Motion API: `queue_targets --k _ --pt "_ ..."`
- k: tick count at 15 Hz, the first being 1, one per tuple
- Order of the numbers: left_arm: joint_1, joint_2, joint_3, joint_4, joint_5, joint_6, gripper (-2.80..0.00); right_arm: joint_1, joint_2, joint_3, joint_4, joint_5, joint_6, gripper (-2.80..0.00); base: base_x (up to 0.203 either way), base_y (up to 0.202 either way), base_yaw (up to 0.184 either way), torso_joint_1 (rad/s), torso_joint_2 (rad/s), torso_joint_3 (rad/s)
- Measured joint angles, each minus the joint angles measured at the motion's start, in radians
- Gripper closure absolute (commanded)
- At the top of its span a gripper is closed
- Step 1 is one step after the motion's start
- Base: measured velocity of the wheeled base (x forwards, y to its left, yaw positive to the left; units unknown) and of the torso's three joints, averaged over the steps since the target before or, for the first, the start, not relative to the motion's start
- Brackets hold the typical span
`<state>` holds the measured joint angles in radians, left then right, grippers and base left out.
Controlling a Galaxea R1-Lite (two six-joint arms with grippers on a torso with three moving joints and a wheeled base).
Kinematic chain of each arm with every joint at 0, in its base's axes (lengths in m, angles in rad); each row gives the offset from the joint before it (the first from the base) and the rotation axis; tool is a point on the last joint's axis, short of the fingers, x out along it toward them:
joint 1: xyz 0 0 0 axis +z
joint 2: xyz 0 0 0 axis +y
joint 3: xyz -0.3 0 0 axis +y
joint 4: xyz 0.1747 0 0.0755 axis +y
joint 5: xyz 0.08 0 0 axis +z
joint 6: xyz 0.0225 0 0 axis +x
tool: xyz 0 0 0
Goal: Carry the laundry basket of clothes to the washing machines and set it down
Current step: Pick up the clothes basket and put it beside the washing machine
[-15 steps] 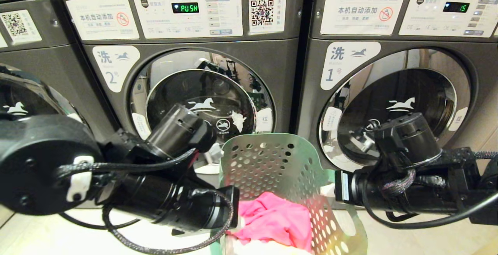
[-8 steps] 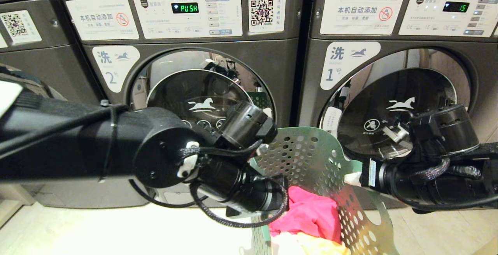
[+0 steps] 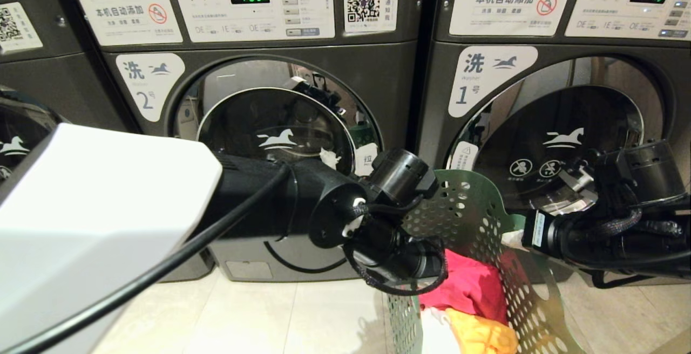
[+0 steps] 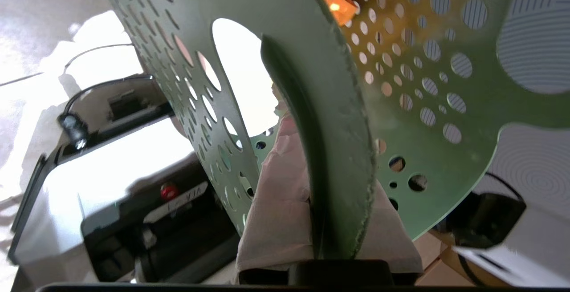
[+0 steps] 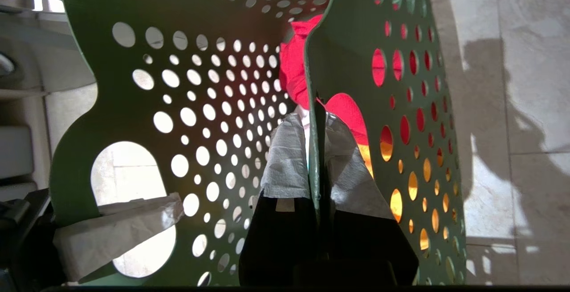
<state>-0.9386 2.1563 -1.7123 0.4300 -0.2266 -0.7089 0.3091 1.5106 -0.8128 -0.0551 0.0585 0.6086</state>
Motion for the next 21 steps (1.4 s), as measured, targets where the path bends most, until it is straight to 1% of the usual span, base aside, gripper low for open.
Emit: queue_targets --k 3,7,10,14,16,18,19,21 --pt "-0.011 0.077 -0.089 0.003 -0.002 -0.001 0.00 -0.041 0.001 0.026 -0.001 0.003 -0.018 0.00 0.000 0.000 0.000 0.004 0.00 -0.190" --pt "-0.020 0.167 -0.198 0.000 0.000 -0.001 0.00 -0.105 0.024 0.039 -0.012 0.014 -0.020 0.00 0.000 0.000 0.000 0.007 0.00 -0.201" --pt "-0.037 0.202 -0.213 -0.002 -0.003 -0.003 0.00 -0.135 0.060 0.037 -0.032 0.013 -0.020 0.00 0.000 0.000 0.000 -0.002 0.00 -0.199" --pt "-0.039 0.226 -0.216 0.000 -0.006 -0.005 0.00 -0.142 0.119 0.031 -0.037 0.016 -0.020 0.00 0.000 0.000 0.000 0.002 0.00 -0.200" --pt "-0.038 0.232 -0.216 -0.003 -0.006 -0.006 0.00 -0.142 0.153 0.028 -0.084 0.023 -0.024 0.00 0.000 0.000 0.000 0.002 0.01 -0.201" --pt "-0.033 0.240 -0.216 -0.004 -0.006 -0.008 0.00 -0.144 0.189 0.031 -0.151 0.030 -0.062 0.00 0.000 0.000 0.000 0.009 0.00 -0.195" --pt "-0.031 0.245 -0.216 -0.006 -0.006 -0.009 0.00 -0.146 0.206 0.031 -0.160 0.031 -0.081 0.00 0.000 0.000 0.000 -0.001 0.01 -0.194" --pt "-0.023 0.253 -0.216 -0.016 -0.006 -0.010 0.00 -0.150 0.234 0.025 -0.163 0.031 -0.092 0.00 0.000 0.000 0.000 0.001 0.00 -0.202"
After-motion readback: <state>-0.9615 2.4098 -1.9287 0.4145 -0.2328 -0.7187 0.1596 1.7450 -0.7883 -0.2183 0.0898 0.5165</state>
